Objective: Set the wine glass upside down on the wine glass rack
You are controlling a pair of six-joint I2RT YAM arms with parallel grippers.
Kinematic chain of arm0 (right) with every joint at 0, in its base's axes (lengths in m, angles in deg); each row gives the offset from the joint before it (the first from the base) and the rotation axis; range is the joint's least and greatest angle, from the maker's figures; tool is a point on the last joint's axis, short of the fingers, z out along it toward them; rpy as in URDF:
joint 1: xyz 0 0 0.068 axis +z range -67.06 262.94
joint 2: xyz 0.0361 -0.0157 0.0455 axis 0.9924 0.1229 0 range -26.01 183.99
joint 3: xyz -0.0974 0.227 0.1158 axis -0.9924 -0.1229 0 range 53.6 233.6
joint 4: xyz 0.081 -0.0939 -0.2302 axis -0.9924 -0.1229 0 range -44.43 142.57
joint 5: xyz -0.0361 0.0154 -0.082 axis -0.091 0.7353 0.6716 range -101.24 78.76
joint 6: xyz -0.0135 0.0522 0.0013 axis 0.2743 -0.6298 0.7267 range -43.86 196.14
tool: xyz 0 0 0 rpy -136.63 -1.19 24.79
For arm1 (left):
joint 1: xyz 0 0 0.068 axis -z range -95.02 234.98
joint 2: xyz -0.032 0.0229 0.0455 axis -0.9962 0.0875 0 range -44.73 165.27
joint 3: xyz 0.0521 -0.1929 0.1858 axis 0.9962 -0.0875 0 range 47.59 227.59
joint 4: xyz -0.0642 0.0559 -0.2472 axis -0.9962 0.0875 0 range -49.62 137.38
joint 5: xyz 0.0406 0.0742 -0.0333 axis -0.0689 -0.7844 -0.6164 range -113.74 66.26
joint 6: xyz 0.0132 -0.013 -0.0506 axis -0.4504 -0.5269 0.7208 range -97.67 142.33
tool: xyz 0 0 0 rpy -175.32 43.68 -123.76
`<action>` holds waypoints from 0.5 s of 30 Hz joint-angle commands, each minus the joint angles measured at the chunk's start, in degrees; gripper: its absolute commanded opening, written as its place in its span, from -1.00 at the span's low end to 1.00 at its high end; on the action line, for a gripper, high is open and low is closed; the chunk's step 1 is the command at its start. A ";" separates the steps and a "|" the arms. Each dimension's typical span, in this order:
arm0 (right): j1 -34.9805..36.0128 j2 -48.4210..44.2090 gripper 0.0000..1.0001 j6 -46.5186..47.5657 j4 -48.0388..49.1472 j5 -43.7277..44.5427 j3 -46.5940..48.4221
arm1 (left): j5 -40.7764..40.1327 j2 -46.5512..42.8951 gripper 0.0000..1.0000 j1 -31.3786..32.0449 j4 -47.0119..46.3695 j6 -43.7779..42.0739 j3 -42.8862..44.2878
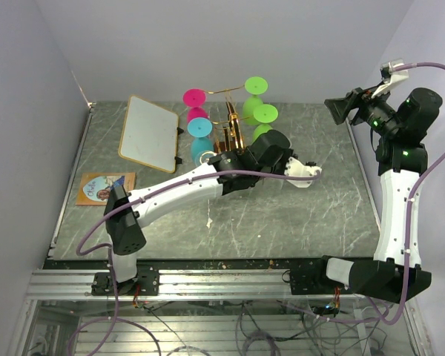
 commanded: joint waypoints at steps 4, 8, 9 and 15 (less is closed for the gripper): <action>-0.65 -0.43 0.43 -0.30 1.90 -0.77 -0.99 | -0.01 -3.84 -0.86 0.83 0.47 1.73 -2.01; -0.74 -0.50 0.43 -0.27 1.90 -0.75 -1.16 | 0.51 -3.60 -0.84 0.88 0.19 3.14 -2.12; -0.74 -0.64 0.43 -0.20 1.90 -0.69 -1.21 | 0.42 -3.51 -0.81 0.92 0.07 3.36 -2.12; -0.91 -1.56 0.44 -0.08 2.42 -0.41 -2.35 | 0.48 -3.50 -0.61 0.93 0.42 3.97 -2.17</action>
